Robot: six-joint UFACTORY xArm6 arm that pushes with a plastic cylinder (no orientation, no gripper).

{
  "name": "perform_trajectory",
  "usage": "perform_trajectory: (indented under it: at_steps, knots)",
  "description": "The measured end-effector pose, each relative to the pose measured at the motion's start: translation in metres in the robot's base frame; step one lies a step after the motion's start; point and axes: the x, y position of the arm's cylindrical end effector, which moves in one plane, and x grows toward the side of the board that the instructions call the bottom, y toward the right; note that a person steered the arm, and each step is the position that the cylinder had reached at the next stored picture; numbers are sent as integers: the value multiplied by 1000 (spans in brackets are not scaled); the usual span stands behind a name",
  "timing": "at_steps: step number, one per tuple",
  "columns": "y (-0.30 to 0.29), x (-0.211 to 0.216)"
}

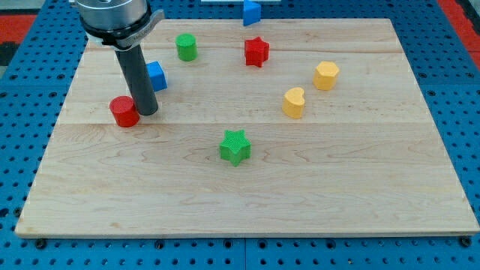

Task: Keep hexagon on top left to yellow heart

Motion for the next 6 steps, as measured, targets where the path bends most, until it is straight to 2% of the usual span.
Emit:
perform_trajectory:
  at_steps: [1, 2, 3, 4, 5, 6]
  knots:
    - [61, 1]
    - [149, 21]
    - [267, 16]
    - [300, -67]
    - [305, -105]
    - [317, -117]
